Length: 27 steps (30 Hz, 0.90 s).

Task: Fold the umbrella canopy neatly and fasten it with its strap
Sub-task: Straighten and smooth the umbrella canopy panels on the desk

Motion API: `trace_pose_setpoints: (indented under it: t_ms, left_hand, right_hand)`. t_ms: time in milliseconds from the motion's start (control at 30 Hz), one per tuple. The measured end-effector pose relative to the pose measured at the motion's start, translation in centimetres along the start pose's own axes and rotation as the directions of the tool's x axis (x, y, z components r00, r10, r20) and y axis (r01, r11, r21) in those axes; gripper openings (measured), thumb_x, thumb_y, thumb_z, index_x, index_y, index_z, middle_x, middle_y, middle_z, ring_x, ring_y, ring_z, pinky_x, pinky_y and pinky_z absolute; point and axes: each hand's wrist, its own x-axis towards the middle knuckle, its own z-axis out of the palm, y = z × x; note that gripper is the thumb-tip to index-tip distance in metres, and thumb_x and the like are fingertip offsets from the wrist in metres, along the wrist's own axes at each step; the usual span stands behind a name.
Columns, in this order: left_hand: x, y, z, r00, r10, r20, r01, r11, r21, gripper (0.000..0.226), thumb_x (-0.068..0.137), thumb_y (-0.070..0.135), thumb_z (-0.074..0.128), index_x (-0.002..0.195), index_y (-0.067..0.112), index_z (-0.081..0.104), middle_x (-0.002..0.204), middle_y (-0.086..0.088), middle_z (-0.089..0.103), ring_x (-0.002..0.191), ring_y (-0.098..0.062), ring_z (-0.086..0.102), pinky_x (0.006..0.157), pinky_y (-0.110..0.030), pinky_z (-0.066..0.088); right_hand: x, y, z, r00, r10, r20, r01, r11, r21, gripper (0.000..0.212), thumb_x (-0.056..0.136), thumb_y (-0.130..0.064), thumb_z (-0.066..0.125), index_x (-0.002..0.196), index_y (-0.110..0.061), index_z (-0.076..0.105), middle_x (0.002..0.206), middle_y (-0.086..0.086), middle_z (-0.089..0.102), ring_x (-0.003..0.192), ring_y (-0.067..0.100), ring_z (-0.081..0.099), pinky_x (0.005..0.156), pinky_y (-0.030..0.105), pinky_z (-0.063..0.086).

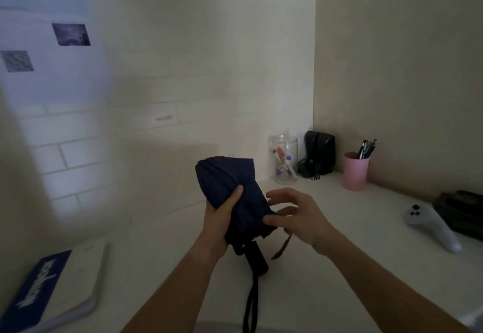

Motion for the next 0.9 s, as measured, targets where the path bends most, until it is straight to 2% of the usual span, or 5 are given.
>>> trace_pose_setpoints:
  t_ms: [167,300,433,633,900]
  left_hand:
    - [0.3,0.7,-1.2,0.995,-0.096,0.037,0.1,0.988,-0.12,0.066,0.077,0.041,0.087,0.134,0.021,0.062,0.125,-0.007,0.074,0.113,-0.031,0.071,0.101,-0.056,0.054]
    - [0.1,1.6,-1.7,0.993,-0.089,0.077,0.089,0.996,0.007,0.075,0.074,0.047,0.088,0.138,0.022,0.058,0.127,-0.004,0.073,0.115,-0.027,0.071,0.101,-0.051,0.055]
    - [0.1,2.4,-2.2,0.994,-0.093,0.052,0.085,0.987,0.135,0.083,0.067,0.057,0.089,0.138,0.027,0.057,0.125,0.001,0.074,0.111,-0.021,0.072,0.097,-0.043,0.058]
    - [0.6,3.4,-3.3,0.998,0.038,0.054,-0.057,0.911,0.409,0.079,0.062,0.052,0.093,0.129,0.032,0.057,0.125,0.007,0.07,0.106,-0.012,0.071,0.089,-0.03,0.059]
    - [2.6,2.8,-3.5,0.966,0.229,0.123,-0.156,0.132,0.979,0.098,0.058,0.077,0.079,0.133,0.024,0.045,0.118,-0.007,0.066,0.105,-0.032,0.065,0.085,-0.042,0.056]
  right_hand:
    - [-0.4,-0.8,-2.7,0.999,0.022,-0.05,-0.023,1.0,-0.014,0.007,0.083,-0.018,0.082,0.088,-0.015,0.081,0.08,0.009,0.078,0.047,0.005,0.052,0.045,0.015,0.039]
    - [-0.2,-2.1,-4.3,0.996,0.026,-0.084,-0.035,0.994,-0.103,0.012,0.081,-0.033,0.082,0.084,-0.022,0.082,0.067,-0.006,0.071,0.049,-0.002,0.049,0.046,0.01,0.037]
    - [-0.1,-3.4,-6.2,0.993,-0.003,-0.12,-0.009,0.996,-0.092,0.013,0.078,-0.022,0.084,0.091,-0.023,0.081,0.088,0.003,0.075,0.064,0.002,0.054,0.055,0.014,0.04]
    - [-0.7,-3.9,-9.3,0.983,-0.07,-0.167,0.057,0.995,-0.077,0.016,0.075,-0.013,0.086,0.09,-0.016,0.081,0.067,-0.008,0.069,0.055,0.002,0.049,0.046,0.013,0.037]
    - [-2.6,-0.1,-8.1,0.994,-0.026,0.104,0.069,0.9,-0.43,0.029,0.068,-0.032,0.092,0.091,-0.037,0.075,0.078,0.002,0.07,0.06,0.018,0.061,0.062,0.029,0.048]
